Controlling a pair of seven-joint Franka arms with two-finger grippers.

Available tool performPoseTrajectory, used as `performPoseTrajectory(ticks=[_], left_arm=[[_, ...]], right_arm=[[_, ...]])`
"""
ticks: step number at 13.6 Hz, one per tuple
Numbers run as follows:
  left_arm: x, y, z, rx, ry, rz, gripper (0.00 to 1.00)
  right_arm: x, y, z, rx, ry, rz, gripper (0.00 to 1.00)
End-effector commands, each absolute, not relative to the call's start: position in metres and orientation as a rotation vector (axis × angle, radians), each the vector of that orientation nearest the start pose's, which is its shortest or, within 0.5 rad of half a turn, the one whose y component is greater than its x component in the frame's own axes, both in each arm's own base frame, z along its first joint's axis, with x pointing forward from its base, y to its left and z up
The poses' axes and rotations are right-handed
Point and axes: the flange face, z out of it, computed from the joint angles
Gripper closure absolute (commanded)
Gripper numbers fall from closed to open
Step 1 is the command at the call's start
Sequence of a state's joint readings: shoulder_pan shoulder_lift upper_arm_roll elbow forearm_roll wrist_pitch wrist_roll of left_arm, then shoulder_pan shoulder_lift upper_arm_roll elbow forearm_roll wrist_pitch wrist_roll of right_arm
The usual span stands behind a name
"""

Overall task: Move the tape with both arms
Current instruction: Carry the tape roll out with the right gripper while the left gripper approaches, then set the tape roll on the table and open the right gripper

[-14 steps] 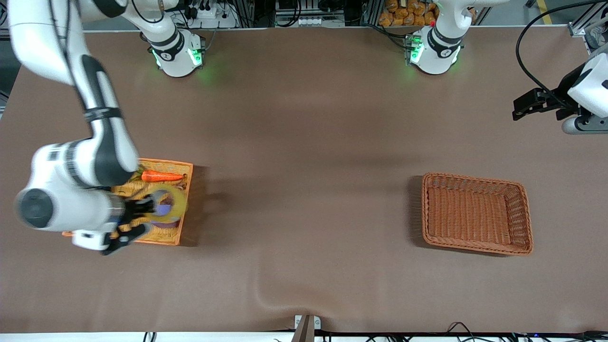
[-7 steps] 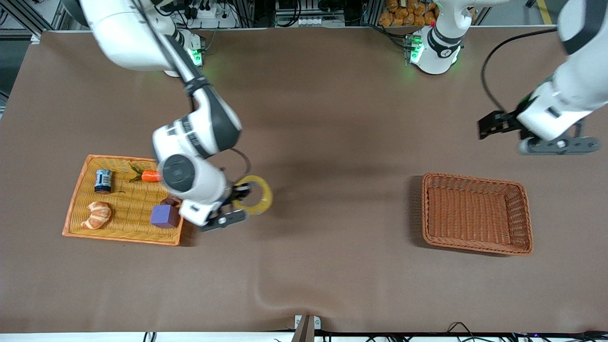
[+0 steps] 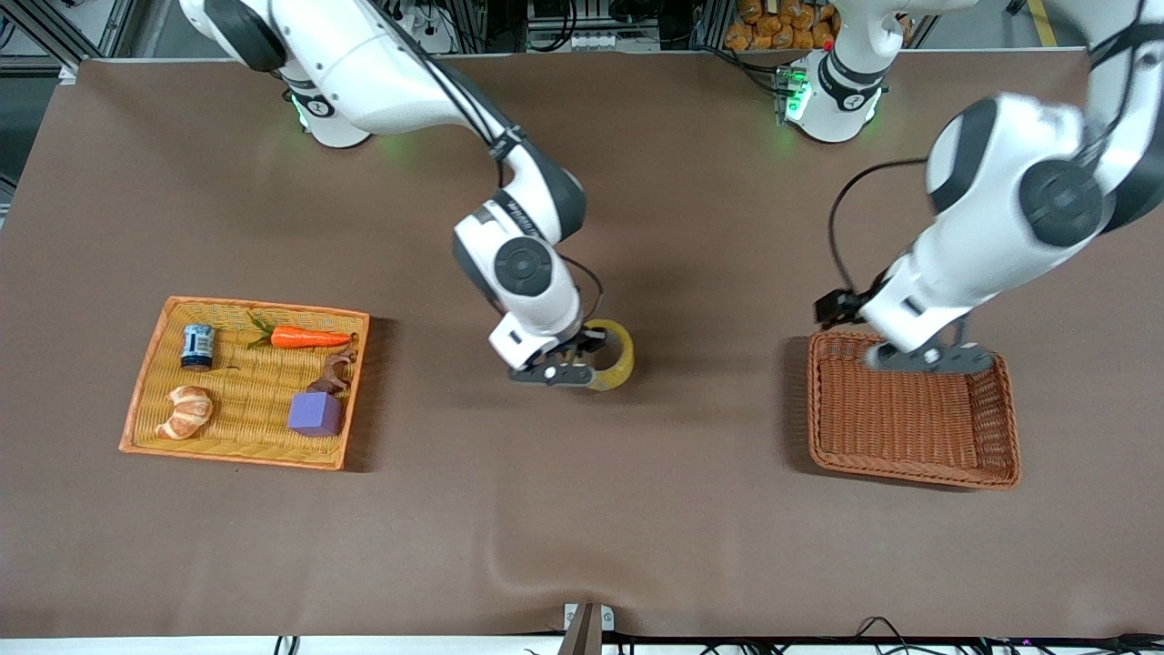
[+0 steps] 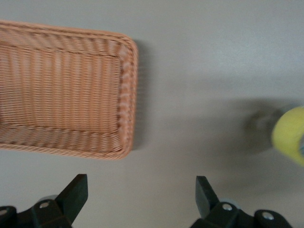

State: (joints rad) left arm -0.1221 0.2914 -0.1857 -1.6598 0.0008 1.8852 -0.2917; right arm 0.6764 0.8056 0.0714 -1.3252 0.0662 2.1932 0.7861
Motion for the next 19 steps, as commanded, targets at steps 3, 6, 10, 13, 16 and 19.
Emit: performPoseTrajectory(ticks=[3,6,10,13,16,19], left_arm=[[0.605,-0.26,0.371,-3.16,-0.22,0.122,0.0],[0.597,-0.31,0.344,-3.166,-0.443,0.065,0.0],[0.583,-0.378,0.294,-3.2,-0.576,0.022,0.0],[0.556,-0.413,0.26,-3.167,-0.509,0.033,0.0],[0.55,-0.419,0.242,-3.155,-0.466,0.035,0.0],[0.544,-0.431,0.211,-3.186,-0.448,0.024,0.12]], right_arm=[[0.582,0.477,0.289,-3.004,0.265,-0.012,0.0],[0.621,0.406,0.321,-3.048,0.191,0.04,0.0],[0.67,0.257,0.335,-3.078,-0.207,0.262,0.0],[0.676,0.163,0.353,-3.061,-0.196,0.348,0.0],[0.657,0.069,0.401,-3.042,-0.228,0.293,0.0],[0.621,0.021,0.45,-3.094,-0.166,0.223,0.0]])
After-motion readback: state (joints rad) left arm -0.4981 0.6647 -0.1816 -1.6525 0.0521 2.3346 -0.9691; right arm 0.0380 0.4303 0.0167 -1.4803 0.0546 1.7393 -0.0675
